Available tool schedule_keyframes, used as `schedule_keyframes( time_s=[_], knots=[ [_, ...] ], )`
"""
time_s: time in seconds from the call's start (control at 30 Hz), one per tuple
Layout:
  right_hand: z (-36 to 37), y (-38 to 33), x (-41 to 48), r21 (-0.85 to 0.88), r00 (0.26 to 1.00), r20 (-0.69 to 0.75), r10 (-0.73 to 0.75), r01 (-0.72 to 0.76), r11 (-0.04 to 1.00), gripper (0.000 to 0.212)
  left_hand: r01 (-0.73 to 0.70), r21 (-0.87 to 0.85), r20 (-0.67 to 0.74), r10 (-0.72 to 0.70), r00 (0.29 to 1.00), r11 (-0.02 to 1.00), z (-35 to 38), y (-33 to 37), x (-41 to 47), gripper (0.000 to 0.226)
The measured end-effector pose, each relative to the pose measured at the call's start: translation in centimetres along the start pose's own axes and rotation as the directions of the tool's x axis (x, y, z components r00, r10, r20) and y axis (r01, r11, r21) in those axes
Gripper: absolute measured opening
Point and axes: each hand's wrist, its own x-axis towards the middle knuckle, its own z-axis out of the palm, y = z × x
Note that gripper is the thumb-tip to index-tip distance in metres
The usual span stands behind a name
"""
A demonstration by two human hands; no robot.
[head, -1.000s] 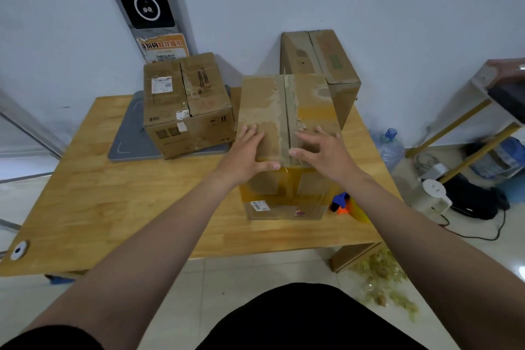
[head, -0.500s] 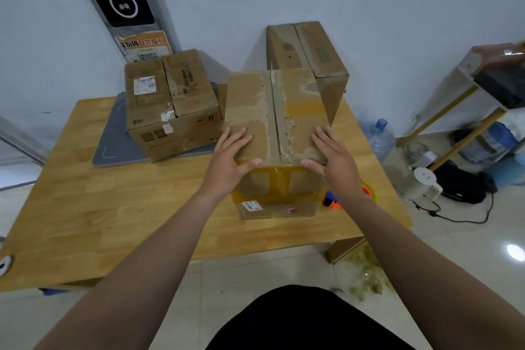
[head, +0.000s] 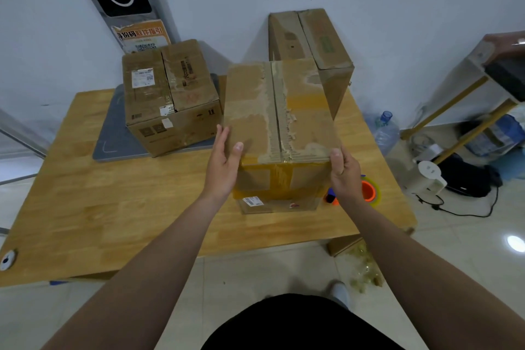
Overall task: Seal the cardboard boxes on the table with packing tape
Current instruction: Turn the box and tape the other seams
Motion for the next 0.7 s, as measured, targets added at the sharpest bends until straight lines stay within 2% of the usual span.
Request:
schedule_keyframes(
  time_s=[0.07, 0.2, 0.33, 0.4, 0.47, 0.53, 0.6, 0.63, 0.7],
  knots=[
    [-0.5, 0.2, 0.0, -0.016, 1.0, 0.018, 0.014, -0.014, 1.0, 0.07, 0.023, -0.008, -0.014, -0.023, 1.0, 1.0, -0.3, 0.1, 0.0, 0.06],
    [-1.0, 0.1, 0.3, -0.172, 0.984, 0.105, 0.145, -0.126, 0.977, 0.05, 0.1, -0.021, -0.051, -0.101, 0.994, 0.995, -2.1, 0.4, 0.4, 0.053],
    [-0.8, -2.8, 1.3, -0.016, 0.967, 0.195, 0.163, -0.163, 0.986, 0.037, 0.126, 0.115, -0.02, -0.124, 0.992, 0.985, -4.5, 0.5, 1.3, 0.056],
    [-0.4, -4.6, 1.9, -0.025, 0.95, 0.287, 0.12, -0.118, 0.993, 0.037, 0.116, 0.145, -0.117, -0.1, 0.988, 0.982, -5.0, 0.9, 1.6, 0.063],
    [0.1, -5.7, 1.8, -0.113, 0.928, 0.364, 0.078, -0.039, 0.993, 0.035, 0.128, 0.209, -0.224, -0.08, 0.971, 0.969, -4.8, 1.9, 1.7, 0.067],
    [0.7, -6.1, 1.2, -0.175, 0.904, 0.424, 0.053, 0.025, 0.984, 0.036, 0.139, 0.47, -0.219, -0.037, 0.975, 0.872, -4.1, 2.9, 1.5, 0.062],
    [1.8, -6.3, 0.6, -0.206, 0.848, 0.527, 0.057, 0.063, 0.977, 0.038, 0.074, 0.703, -0.103, -0.002, 0.995, 0.708, -2.7, 3.7, 0.8, 0.059],
    [2.3, -6.5, 0.4, -0.229, 0.807, 0.589, 0.046, 0.112, 0.967, 0.04, 0.028, 0.755, -0.041, 0.005, 0.999, 0.655, -1.8, 4.2, 0.5, 0.063],
    [3.2, -6.9, 0.4, -0.273, 0.738, 0.673, 0.043, 0.194, 0.942, 0.044, -0.05, 0.774, 0.068, -0.005, 0.998, 0.631, 0.1, 5.1, 0.0, 0.07]
  ],
)
